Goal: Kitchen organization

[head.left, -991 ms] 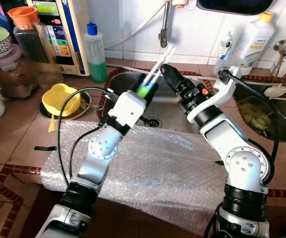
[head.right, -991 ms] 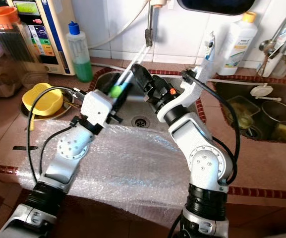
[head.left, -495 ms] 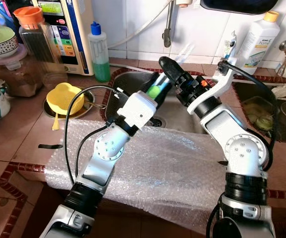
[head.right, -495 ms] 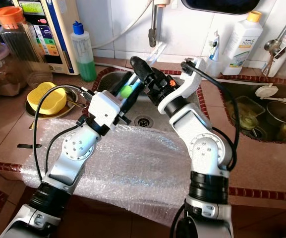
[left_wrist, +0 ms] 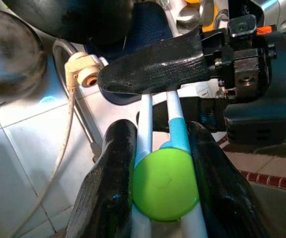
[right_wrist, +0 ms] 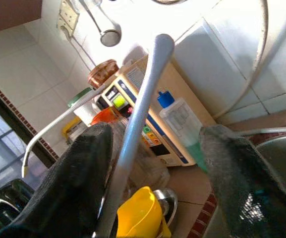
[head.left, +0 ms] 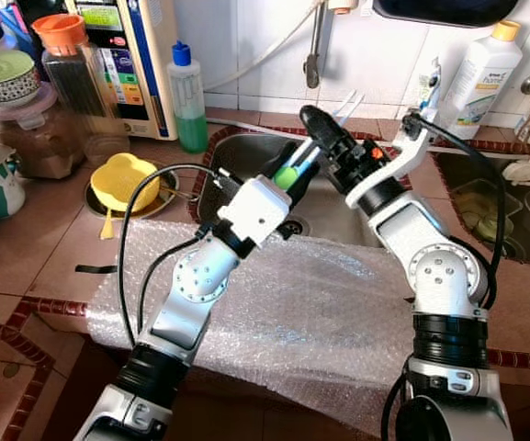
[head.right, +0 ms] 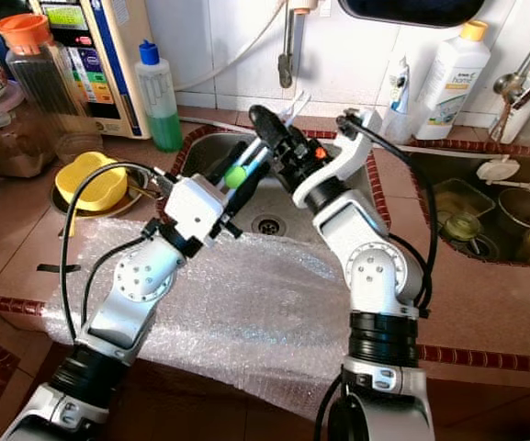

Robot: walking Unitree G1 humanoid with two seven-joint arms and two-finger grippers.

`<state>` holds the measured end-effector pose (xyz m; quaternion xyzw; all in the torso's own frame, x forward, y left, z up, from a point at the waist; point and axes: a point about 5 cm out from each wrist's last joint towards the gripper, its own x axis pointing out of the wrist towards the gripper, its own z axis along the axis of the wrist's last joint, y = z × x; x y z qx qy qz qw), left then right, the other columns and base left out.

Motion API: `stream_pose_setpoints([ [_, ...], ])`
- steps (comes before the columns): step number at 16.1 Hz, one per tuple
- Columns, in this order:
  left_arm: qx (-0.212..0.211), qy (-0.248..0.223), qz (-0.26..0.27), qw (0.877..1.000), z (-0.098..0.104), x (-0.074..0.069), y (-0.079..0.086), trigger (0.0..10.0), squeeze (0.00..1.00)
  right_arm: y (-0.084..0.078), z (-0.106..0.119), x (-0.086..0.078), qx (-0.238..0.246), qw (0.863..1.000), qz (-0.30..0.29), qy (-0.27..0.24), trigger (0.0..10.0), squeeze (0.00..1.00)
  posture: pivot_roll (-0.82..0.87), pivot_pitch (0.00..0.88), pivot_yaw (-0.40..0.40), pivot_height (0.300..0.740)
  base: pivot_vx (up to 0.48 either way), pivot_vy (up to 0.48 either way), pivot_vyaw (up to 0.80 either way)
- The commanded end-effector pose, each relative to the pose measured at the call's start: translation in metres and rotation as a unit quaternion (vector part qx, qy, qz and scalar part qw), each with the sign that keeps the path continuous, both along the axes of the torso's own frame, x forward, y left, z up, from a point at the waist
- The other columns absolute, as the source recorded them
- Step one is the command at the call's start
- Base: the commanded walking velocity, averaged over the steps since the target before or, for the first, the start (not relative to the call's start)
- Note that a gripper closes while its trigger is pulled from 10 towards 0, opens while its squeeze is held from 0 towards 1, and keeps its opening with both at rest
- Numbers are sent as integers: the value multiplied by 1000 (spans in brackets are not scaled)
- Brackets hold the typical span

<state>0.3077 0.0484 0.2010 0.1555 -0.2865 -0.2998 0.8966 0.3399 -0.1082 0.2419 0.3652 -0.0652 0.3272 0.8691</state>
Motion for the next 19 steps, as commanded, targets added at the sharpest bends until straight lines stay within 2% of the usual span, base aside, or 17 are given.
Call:
stream_pose_setpoints([
  [1, 1, -12, -7, 1000, 5, -2, 0, 6941, 0, -8, 4, 5, 4, 1000, -14, -6, 0, 0, 33, 40, 18, 740, 0, 0, 0],
  [5, -7, -11, 1, 1000, 6, -2, -1, 7059, 0, -7, 5, 6, 6, 1000, -6, -6, 0, 0, 33, 37, 5, 740, 0, 0, 0],
  [6, -8, -11, 1, 1000, 6, -2, -1, 7373, 0, -7, 4, 6, 7, 1000, -5, -5, 0, 0, 33, 37, 3, 740, 0, 0, 0],
  [9, -10, -9, -1, 1000, 5, -3, -1, 8863, 0, -6, 3, 5, 7, 1000, -3, -3, 0, 0, 29, 35, -1, 740, 0, 0, 0],
  [10, -11, -9, -2, 1000, 6, -2, -1, 10000, 0, -6, 3, 5, 9, 1000, -3, 0, 0, 0, 28, 35, -2, 740, 0, 0, 0],
  [19, -12, 0, 4, 1000, 2, -2, -2, 10000, 0, -10, 3, 9, 2, 1000, -22, 9, 0, 0, 23, 36, -20, 740, 0, 0, 0],
])
